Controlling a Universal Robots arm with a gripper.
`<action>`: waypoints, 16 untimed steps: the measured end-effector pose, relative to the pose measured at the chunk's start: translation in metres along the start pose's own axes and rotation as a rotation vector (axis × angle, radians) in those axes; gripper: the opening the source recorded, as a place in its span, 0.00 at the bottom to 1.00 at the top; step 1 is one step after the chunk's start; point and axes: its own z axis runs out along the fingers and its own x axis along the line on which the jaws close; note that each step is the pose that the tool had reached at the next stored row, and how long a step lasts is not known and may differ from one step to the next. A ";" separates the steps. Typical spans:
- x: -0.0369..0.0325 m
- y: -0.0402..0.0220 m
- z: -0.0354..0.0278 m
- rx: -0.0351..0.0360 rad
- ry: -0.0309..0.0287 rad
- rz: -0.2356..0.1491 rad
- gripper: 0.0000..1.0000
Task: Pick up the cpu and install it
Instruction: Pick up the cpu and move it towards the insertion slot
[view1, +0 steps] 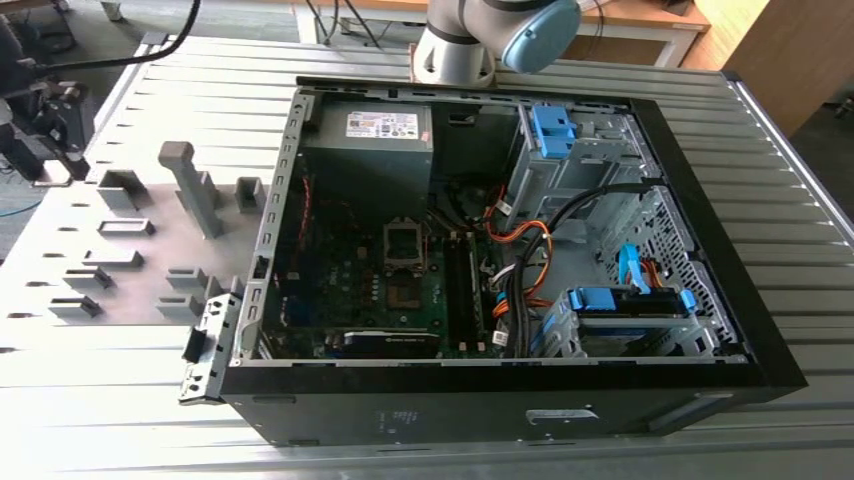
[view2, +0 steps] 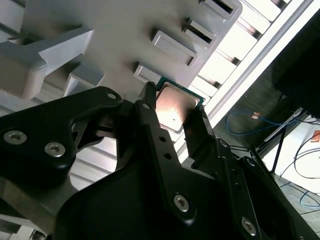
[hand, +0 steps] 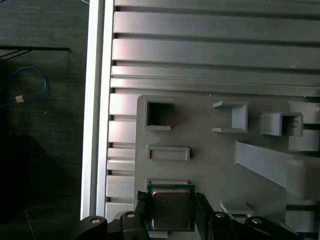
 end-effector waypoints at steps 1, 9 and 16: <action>0.0000 0.0000 -0.0031 0.0000 0.0000 0.000 0.47; 0.0001 0.0003 -0.0249 0.0000 -0.0001 0.000 0.47; 0.0002 0.0003 -0.0408 0.0000 0.0000 0.000 0.47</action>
